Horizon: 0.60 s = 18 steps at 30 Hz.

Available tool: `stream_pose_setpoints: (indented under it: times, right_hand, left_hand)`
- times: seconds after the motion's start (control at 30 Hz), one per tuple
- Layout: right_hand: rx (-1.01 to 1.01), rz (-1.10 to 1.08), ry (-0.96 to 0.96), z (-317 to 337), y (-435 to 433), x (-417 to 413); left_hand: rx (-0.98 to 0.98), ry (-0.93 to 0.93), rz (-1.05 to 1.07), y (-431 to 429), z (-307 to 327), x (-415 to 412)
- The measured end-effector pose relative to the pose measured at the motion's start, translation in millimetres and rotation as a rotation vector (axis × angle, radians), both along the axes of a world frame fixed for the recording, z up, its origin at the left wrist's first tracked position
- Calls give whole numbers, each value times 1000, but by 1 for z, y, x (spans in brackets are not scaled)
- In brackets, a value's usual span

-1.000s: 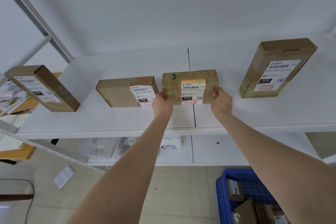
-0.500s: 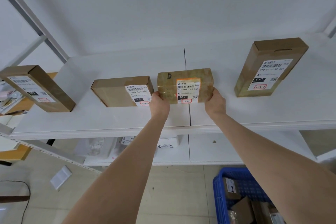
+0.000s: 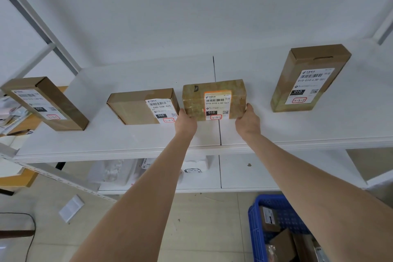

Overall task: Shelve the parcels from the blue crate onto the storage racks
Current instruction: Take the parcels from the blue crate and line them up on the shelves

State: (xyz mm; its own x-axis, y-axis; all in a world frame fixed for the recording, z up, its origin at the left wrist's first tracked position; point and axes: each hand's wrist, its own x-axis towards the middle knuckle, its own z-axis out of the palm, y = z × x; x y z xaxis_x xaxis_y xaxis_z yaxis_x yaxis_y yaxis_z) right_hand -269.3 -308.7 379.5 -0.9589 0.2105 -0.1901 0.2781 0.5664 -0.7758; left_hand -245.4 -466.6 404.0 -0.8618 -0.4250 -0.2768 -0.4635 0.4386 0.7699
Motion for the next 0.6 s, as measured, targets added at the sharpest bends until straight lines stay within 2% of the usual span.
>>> stream_pose_setpoints:
  times: [0.17, 0.6]
  right_hand:
    - [23, 20, -23, 7, 1, 11]
    - [32, 90, -50, 36, 8, 80]
  left_hand:
    - [16, -66, -5, 2, 7, 14]
    - [-87, -65, -141, 37, 40, 81]
